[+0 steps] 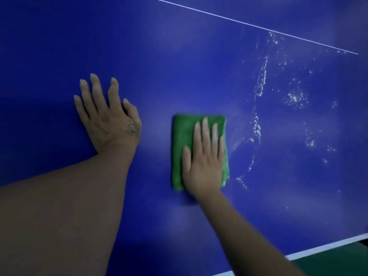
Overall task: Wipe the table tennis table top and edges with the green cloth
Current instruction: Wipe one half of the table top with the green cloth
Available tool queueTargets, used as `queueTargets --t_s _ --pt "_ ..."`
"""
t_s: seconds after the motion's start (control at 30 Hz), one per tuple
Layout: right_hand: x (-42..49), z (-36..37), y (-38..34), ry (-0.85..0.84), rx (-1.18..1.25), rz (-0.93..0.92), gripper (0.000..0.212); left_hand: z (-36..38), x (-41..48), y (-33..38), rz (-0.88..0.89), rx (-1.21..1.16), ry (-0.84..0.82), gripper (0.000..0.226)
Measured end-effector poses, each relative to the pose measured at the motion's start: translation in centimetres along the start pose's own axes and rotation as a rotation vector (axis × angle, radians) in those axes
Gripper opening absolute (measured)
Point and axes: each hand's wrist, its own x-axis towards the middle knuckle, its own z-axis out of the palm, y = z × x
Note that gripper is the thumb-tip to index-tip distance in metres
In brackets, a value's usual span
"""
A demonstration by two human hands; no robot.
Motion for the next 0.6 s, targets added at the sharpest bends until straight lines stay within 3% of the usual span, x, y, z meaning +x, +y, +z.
queueTargets --t_s 0.13,0.27,0.5,0.6 --pt "-7.9 -0.8 4.7 -0.097 0.011 -0.197 0.066 0.1 0.0 -0.2 0.001 0.006 0.002 0.06" --pt "-3.5 -1.7 10.1 -0.104 -0.004 -0.293 0.068 -0.1 0.0 -0.1 0.008 -0.019 0.019 0.059" --pt "6.8 -1.7 9.2 -0.044 0.003 0.08 0.071 -0.1 -0.5 -0.2 0.037 -0.02 0.056 0.06" --pt "4.0 -1.5 7.3 -0.037 -0.014 0.078 0.071 -0.6 -0.7 -0.3 0.059 -0.017 0.02 0.062"
